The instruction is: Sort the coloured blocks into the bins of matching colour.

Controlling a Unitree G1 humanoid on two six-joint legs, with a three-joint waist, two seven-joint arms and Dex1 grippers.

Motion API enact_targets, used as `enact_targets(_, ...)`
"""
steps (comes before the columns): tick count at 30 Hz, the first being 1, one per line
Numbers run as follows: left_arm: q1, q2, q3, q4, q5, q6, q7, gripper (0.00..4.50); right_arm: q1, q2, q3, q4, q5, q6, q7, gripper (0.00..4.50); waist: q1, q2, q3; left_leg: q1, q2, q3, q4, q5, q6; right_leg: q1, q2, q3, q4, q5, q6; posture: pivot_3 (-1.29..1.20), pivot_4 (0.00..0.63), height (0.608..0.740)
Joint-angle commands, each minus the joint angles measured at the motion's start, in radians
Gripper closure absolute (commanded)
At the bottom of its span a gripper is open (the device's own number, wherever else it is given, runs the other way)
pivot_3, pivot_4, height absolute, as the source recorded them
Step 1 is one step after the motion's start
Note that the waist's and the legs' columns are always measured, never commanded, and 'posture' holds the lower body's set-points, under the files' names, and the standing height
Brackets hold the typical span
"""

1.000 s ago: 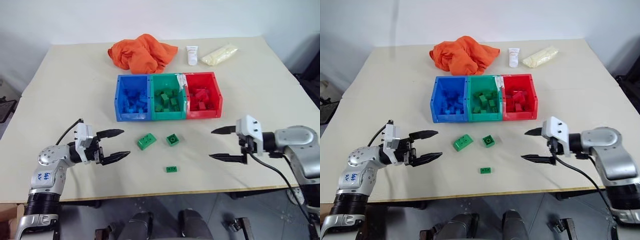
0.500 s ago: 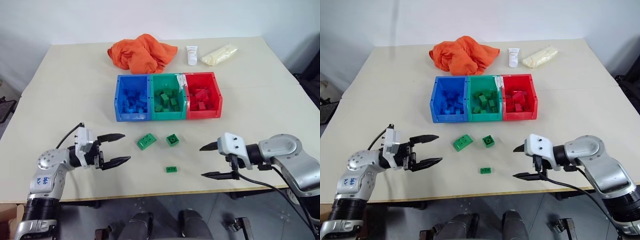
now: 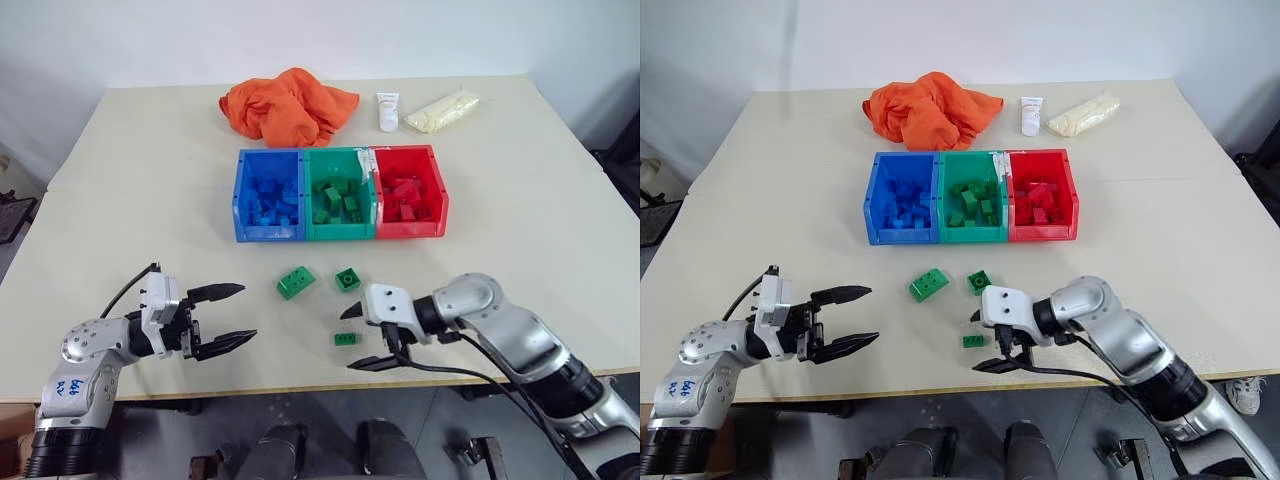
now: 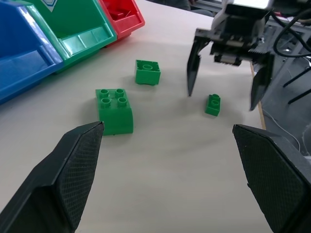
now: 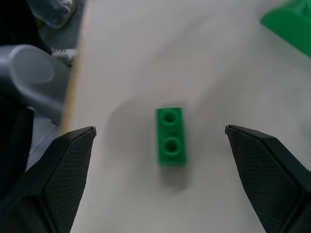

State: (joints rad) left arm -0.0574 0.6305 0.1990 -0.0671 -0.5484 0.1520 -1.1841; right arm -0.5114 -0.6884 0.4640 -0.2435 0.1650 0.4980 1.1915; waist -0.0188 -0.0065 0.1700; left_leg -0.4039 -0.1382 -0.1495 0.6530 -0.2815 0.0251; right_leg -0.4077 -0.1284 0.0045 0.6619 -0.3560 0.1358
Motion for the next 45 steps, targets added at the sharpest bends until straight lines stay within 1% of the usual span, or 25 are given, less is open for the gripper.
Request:
enact_targets(1, 0.012, -0.004, 0.021, -0.037, -0.024, -0.003, 0.015, 0.00, -0.017, 0.016, 0.020, 0.016, -0.021, -0.036, 0.018, 0.68, -0.001, 0.000, 0.000, 0.000, 0.000, 0.000, 0.000, 0.000, 0.000, 0.000, 0.000, 0.000, 0.000, 0.000, 0.000, 0.00, 0.150, 0.740)
enact_targets(5, 0.009, -0.005, 0.022, -0.035, -0.026, -0.008, 0.025, 0.00, -0.027, 0.037, 0.037, 0.051, -0.045, -0.061, 0.020, 2.05, -0.002, 0.000, 0.000, 0.000, 0.000, 0.000, 0.000, 0.000, 0.000, 0.000, 0.000, 0.000, 0.000, 0.000, 0.000, 0.00, 0.150, 0.740)
enact_targets(11, -0.005, -0.007, 0.018, -0.018, -0.023, -0.016, 0.028, 0.00, -0.036, 0.043, 0.018, 0.060, -0.050, -0.070, 0.022, 4.07, -0.005, 0.000, 0.000, 0.000, 0.000, 0.000, -0.001, 0.000, 0.000, 0.000, 0.000, 0.000, 0.000, 0.000, 0.000, 0.00, 0.150, 0.740)
enact_targets(14, -0.025, -0.011, 0.011, 0.000, -0.018, -0.024, 0.026, 0.00, -0.064, 0.051, -0.042, 0.037, -0.006, -0.047, 0.017, 4.07, -0.005, 0.000, 0.000, 0.000, 0.000, 0.000, -0.001, 0.000, 0.000, 0.000, 0.000, 0.000, 0.000, 0.000, 0.000, 0.00, 0.150, 0.740)
enact_targets(16, -0.047, -0.015, 0.006, 0.023, -0.012, -0.032, 0.021, 0.00, -0.110, 0.069, -0.094, 0.047, 0.026, -0.025, 0.000, 4.07, -0.006, 0.000, 0.000, 0.000, 0.000, 0.000, -0.001, 0.000, 0.000, 0.000, 0.000, 0.000, 0.000, 0.000, 0.000, 0.00, 0.150, 0.740)
enact_targets(19, -0.081, -0.024, -0.003, 0.059, 0.000, -0.049, 0.016, 0.00, -0.201, 0.093, -0.163, 0.109, 0.048, -0.016, -0.029, 4.07, -0.008, 0.000, 0.000, 0.000, 0.000, 0.000, -0.001, 0.000, 0.000, 0.000, 0.001, 0.000, 0.000, 0.000, 0.000, 0.00, 0.150, 0.740)
enact_targets(21, -0.102, -0.029, -0.009, 0.083, 0.006, -0.060, 0.012, 0.00, -0.258, 0.112, -0.180, 0.179, 0.033, -0.039, -0.053, 4.07, -0.008, 0.000, 0.000, 0.000, 0.000, 0.000, -0.001, 0.000, 0.000, 0.000, 0.001, 0.000, 0.000, 0.000, 0.000, 0.00, 0.150, 0.740)
enact_targets(23, -0.123, -0.034, -0.016, 0.103, 0.012, -0.072, 0.010, 0.00, -0.335, 0.146, -0.200, 0.297, 0.005, -0.092, -0.091, 4.07, -0.010, 0.000, 0.000, 0.000, 0.000, 0.000, -0.001, 0.000, 0.000, -0.001, 0.001, -0.001, 0.000, 0.000, 0.000, 0.00, 0.150, 0.740)
enact_targets(26, -0.146, -0.038, -0.022, 0.131, 0.019, -0.085, 0.005, 0.00, -0.411, 0.187, -0.216, 0.437, -0.020, -0.155, -0.127, 4.07, -0.011, 0.000, 0.000, 0.000, 0.000, 0.000, -0.002, 0.000, -0.001, -0.001, 0.000, -0.001, 0.001, 0.000, 0.000, 0.00, 0.150, 0.740)
enact_targets(27, -0.154, -0.041, -0.026, 0.135, 0.021, -0.088, 0.006, 0.00, -0.459, 0.200, -0.214, 0.528, -0.046, -0.207, -0.142, 4.07, -0.012, 0.000, 0.000, 0.000, 0.000, 0.000, -0.002, 0.000, -0.001, -0.001, 0.000, -0.001, 0.001, 0.000, 0.000, 0.00, 0.150, 0.740)
enact_targets(28, -0.164, -0.044, -0.029, 0.139, 0.024, -0.090, 0.007, 0.00, -0.537, 0.229, -0.215, 0.676, -0.080, -0.262, -0.190, 4.07, -0.015, 0.000, 0.000, 0.000, 0.000, 0.000, -0.002, 0.000, 0.000, -0.001, 0.000, -0.001, 0.001, 0.000, 0.000, 0.00, 0.150, 0.740)
enact_targets(30, -0.190, -0.047, -0.034, 0.164, 0.032, -0.101, 0.002, 0.00, -0.705, 0.297, -0.208, 1.009, -0.163, -0.366, -0.349, 4.07, -0.024, 0.000, 0.000, 0.000, 0.000, 0.003, -0.001, 0.001, -0.001, -0.003, 0.001, -0.001, 0.002, 0.000, 0.000, 0.00, 0.150, 0.740)
enact_targets(31, -0.200, -0.048, -0.036, 0.172, 0.035, -0.105, 0.000, 0.00, -0.765, 0.328, -0.215, 1.136, -0.186, -0.400, -0.422, 3.72, -0.031, 0.000, 0.000, 0.000, 0.000, 0.004, -0.003, 0.002, -0.001, -0.003, 0.000, -0.001, 0.002, 0.000, 0.000, 0.00, 0.150, 0.740)
enact_targets(32, -0.210, -0.049, -0.038, 0.179, 0.037, -0.108, 0.000, 0.00, -0.806, 0.350, -0.219, 1.227, -0.202, -0.440, -0.461, 3.35, -0.035, 0.000, 0.000, 0.001, 0.000, 0.004, -0.004, 0.003, -0.001, -0.003, 0.000, 0.000, 0.002, 0.000, 0.000, 0.00, 0.150, 0.740)
enact_targets(34, -0.223, -0.049, -0.040, 0.190, 0.040, -0.112, -0.002, 0.00, -0.852, 0.379, -0.232, 1.337, -0.218, -0.498, -0.490, 2.76, -0.042, 0.000, 0.000, 0.001, 0.001, 0.000, -0.005, 0.002, -0.002, -0.004, 0.001, -0.001, 0.003, 0.000, 0.000, 0.00, 0.150, 0.740)
enact_targets(36, -0.233, -0.048, -0.040, 0.200, 0.042, -0.118, -0.006, 0.00, -0.874, 0.394, -0.236, 1.394, -0.234, -0.542, -0.494, 2.02, -0.047, 0.000, 0.000, 0.001, 0.001, -0.002, -0.005, 0.002, -0.002, -0.005, 0.001, -0.002, 0.010, 0.000, 0.000, 0.00, 0.150, 0.740)
enact_targets(37, -0.237, -0.047, -0.039, 0.204, 0.042, -0.120, -0.008, 0.00, -0.882, 0.399, -0.239, 1.411, -0.239, -0.561, -0.494, 1.75, -0.049, 0.000, 0.000, 0.001, 0.000, -0.003, -0.004, 0.001, -0.002, -0.005, 0.000, -0.002, 0.012, 0.000, 0.000, 0.00, 0.150, 0.740)
enact_targets(42, -0.247, -0.040, -0.035, 0.215, 0.041, -0.124, -0.016, 0.00, -0.894, 0.394, -0.266, 1.432, -0.246, -0.639, -0.456, 0.06, -0.067, 0.000, 0.000, 0.001, -0.002, -0.005, -0.004, 0.001, -0.001, -0.006, -0.001, -0.002, 0.014, 0.000, 0.000, 0.00, 0.150, 0.740)
enact_targets(45, -0.254, -0.040, -0.037, 0.220, 0.043, -0.124, -0.019, 0.00, -0.883, 0.377, -0.278, 1.411, -0.244, -0.668, -0.408, 0.02, -0.071, 0.000, 0.000, 0.001, -0.002, -0.005, -0.004, 0.001, -0.001, -0.006, -0.001, -0.002, 0.014, 0.000, 0.000, 0.00, 0.150, 0.740)
